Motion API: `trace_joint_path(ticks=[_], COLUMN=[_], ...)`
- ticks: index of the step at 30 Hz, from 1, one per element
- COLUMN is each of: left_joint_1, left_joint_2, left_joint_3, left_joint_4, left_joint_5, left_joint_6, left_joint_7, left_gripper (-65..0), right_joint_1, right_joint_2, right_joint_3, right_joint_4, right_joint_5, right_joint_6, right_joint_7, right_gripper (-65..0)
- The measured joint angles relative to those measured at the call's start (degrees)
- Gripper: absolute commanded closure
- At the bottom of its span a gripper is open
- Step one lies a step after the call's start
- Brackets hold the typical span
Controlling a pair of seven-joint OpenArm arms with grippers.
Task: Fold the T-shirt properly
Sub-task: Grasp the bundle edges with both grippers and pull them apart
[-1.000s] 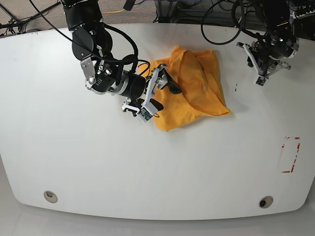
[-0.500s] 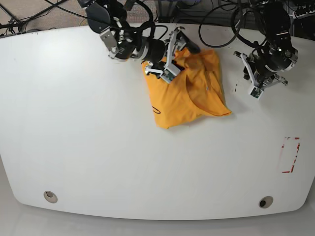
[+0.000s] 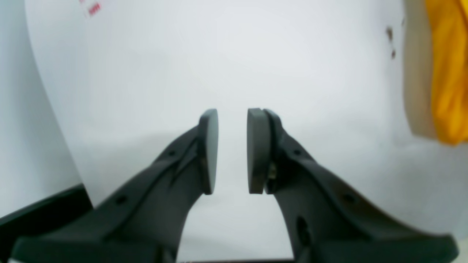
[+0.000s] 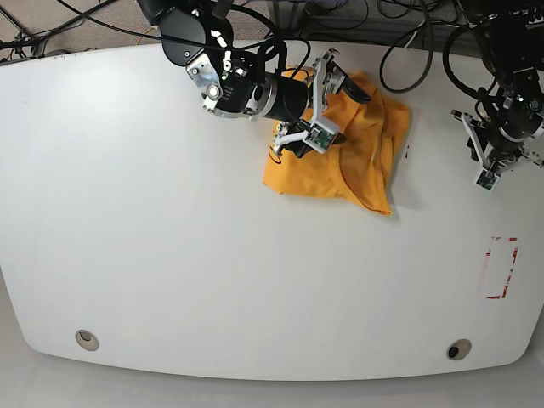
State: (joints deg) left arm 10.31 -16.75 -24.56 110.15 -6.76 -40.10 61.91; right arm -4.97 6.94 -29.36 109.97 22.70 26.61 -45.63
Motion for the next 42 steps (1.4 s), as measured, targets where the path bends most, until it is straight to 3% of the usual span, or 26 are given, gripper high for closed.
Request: trace_joint_path(ticks=[4,7,11,17,23,29,35,38,42], left_joint_1=[1.9,2.1,2.2,3.2,0.5,-7.5,-18.4,-20.9,-21.8], left_joint_2=[0.5,6.0,12.1,13.2,8.9,6.1,6.1,6.2,7.6], left_joint_3=[6.5,8.8,9.6,14.7,19.2,21.5,21.6,21.5,21.5], left_joint_4=[2.5,4.2,4.0,3.8,-4.5,-10.6,-19.6,-21.4,-18.9], left_joint_5=[-0.7,-0.1,-0.5,0.8,0.8,0.3,2.5,6.6,6.7], left_joint_6=[0.0,0.0,0.0,0.0,0.0,0.1,0.0,0.2,0.2], left_joint_7=[-0.3,-0.1,-0.5,0.2,0.4,-0.1,-0.7,-0.2,0.0], left_gripper=[-11.4,-11.4,-11.4,-11.4,-11.4,-11.4,-11.4,-11.4,-11.4], right_joint_1=[1.6,4.4,7.6,8.2,8.1,6.2,2.7,0.1,-2.1], right_joint_2=[-0.2,0.4,0.7,1.3,1.5,3.3,3.7,3.2,3.3], right_joint_3=[9.6,15.5,15.5,15.1,15.1,15.1,13.3,11.6,7.8], right_joint_4=[-0.2,-3.7,-9.8,-16.8,-22.0,-22.7,-20.8,-19.0,-16.0], right_joint_5=[-1.1,-1.4,-1.5,-1.8,-1.5,-1.5,-1.9,-1.5,-1.7], right_joint_6=[-0.9,-0.9,-1.1,-0.9,-0.7,-0.7,-1.3,-1.1,-1.4], right_joint_7=[0.3,0.0,-0.1,0.2,5.7,6.9,7.1,7.1,7.0], right_gripper=[-43.1,-25.8,-11.9,-11.9,-11.9,-11.7,-11.6,-11.6,-11.6])
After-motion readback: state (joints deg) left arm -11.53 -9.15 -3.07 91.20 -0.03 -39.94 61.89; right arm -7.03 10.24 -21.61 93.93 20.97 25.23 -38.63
